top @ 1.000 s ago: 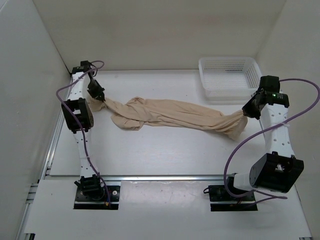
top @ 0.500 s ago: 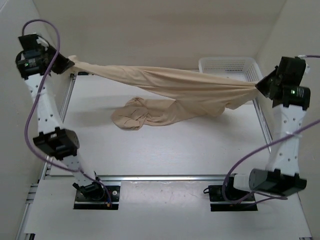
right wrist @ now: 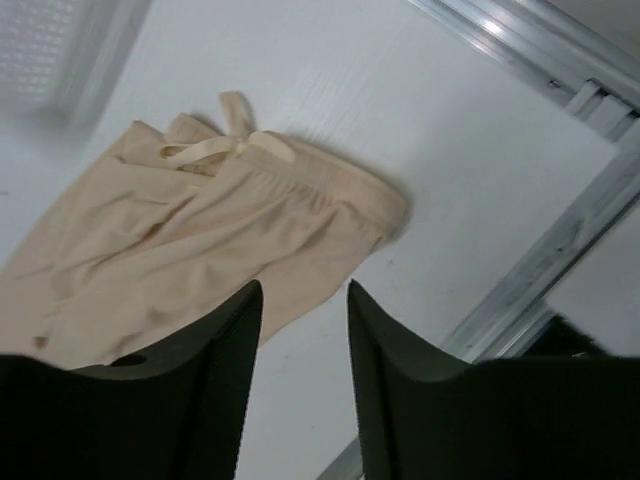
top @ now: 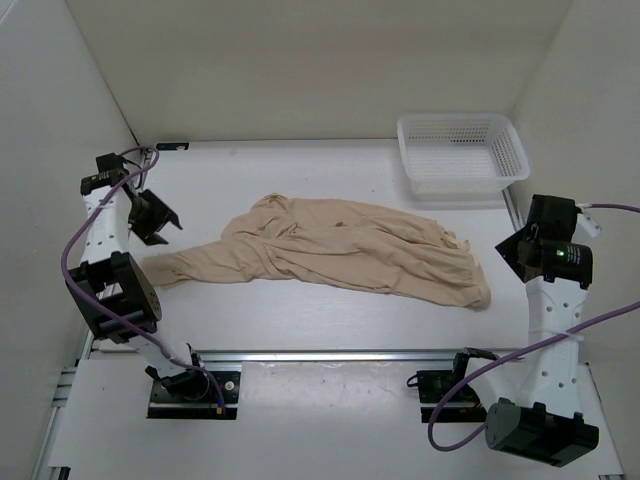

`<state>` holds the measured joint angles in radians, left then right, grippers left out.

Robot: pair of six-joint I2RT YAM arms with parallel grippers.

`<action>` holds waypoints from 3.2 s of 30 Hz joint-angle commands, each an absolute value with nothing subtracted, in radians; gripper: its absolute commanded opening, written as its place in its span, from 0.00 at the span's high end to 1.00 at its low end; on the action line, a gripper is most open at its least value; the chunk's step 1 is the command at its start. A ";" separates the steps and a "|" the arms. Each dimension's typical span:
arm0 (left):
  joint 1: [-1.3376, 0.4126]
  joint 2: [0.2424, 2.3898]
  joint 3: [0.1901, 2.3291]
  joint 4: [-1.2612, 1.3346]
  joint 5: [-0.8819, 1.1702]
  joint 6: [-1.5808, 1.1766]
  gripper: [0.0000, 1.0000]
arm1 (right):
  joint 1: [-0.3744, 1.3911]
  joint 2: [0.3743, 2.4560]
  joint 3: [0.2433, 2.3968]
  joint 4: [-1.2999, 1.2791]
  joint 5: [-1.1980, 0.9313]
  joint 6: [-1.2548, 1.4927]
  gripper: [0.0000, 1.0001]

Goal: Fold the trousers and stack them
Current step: Flatten the trousers out

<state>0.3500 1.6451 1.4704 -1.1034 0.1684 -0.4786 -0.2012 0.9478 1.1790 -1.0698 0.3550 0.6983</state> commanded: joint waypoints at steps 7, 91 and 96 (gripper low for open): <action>0.304 1.718 1.635 -1.095 0.068 -0.436 0.84 | -0.192 1.068 1.089 -0.940 -0.017 0.614 0.99; 0.324 1.812 2.252 -0.971 0.289 -0.531 0.90 | -0.331 1.318 1.389 -0.841 0.017 0.798 1.00; 0.360 1.638 1.825 -0.951 0.118 -0.499 0.01 | -0.341 1.168 1.106 -0.841 0.066 0.788 1.00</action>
<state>0.3405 1.7061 2.0060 -0.9821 0.2134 -0.5114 -0.3336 1.1900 1.2209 -0.7712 0.0063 0.8005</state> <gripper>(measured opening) 0.823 0.004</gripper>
